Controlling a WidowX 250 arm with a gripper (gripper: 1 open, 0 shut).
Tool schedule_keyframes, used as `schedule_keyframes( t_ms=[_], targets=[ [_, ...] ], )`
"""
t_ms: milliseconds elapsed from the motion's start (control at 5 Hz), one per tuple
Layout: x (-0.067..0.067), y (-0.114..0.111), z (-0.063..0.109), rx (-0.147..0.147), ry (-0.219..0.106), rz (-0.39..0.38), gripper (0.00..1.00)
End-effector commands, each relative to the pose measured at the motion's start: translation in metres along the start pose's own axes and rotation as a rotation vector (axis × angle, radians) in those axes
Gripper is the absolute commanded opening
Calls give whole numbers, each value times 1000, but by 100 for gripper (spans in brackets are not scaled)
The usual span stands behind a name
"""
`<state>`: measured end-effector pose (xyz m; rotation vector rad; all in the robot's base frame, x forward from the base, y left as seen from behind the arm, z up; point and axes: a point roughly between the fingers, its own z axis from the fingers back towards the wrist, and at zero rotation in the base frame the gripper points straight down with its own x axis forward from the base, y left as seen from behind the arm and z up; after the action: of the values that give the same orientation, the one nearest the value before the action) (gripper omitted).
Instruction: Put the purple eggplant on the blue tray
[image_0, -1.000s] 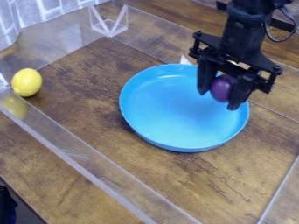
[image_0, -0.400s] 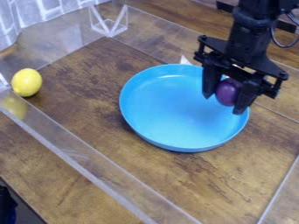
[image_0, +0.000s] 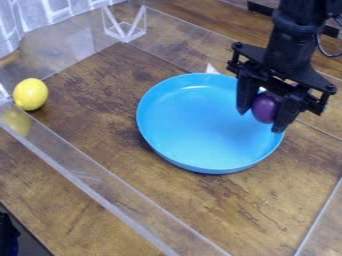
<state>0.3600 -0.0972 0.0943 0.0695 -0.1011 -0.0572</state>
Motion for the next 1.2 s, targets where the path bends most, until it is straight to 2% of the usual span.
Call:
schedule_keyframes(
  t_ms=[0,200,400,800,1000],
  targets=[
    [4,-7,25,-16,-80,-13,0],
    [4,-9,25,-15,-85,-16,0],
    [4,-4,23,-7,-83,-12,100],
    [9,12,44,-11,-102,9,100],
    [11,27,73,-15,-140,35,100]
  ],
)
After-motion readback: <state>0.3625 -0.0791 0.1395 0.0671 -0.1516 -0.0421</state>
